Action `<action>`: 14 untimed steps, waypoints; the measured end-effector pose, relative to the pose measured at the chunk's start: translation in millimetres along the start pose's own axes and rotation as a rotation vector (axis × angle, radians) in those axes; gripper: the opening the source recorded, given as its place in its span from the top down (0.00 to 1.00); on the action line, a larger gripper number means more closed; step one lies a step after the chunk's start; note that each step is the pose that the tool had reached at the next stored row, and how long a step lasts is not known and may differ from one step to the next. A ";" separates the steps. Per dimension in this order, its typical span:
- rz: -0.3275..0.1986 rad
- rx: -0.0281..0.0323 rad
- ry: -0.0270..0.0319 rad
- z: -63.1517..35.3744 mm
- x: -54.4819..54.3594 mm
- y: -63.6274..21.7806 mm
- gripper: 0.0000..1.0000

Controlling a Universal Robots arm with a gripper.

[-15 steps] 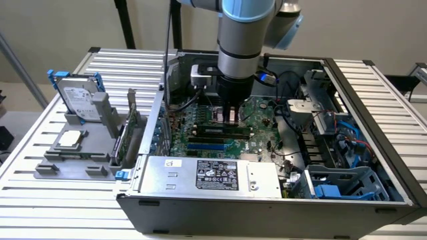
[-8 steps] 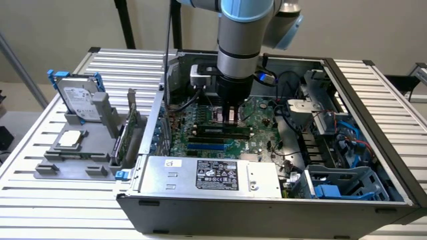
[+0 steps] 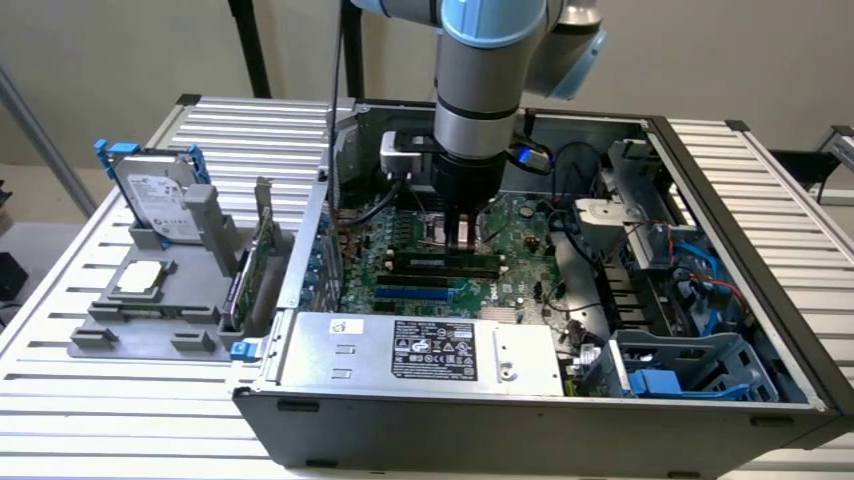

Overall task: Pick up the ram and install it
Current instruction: 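Insert the ram into the slot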

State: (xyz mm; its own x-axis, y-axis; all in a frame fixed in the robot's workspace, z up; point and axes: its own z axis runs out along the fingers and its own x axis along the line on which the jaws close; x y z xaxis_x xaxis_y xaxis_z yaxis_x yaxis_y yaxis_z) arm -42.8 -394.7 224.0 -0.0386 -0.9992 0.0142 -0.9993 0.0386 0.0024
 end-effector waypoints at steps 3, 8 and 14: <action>0.000 0.0001 0.0001 1.4 0.0 0.0 0.87; 0.000 0.0002 0.0000 1.9 0.0 0.0 0.85; 0.000 0.0002 -0.0002 -8.2 0.1 0.1 0.79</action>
State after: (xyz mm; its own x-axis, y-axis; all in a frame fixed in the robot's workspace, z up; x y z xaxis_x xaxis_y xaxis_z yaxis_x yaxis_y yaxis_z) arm -42.8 -394.7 232.2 -0.0387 -0.9992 0.0140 -0.9992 0.0388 0.0022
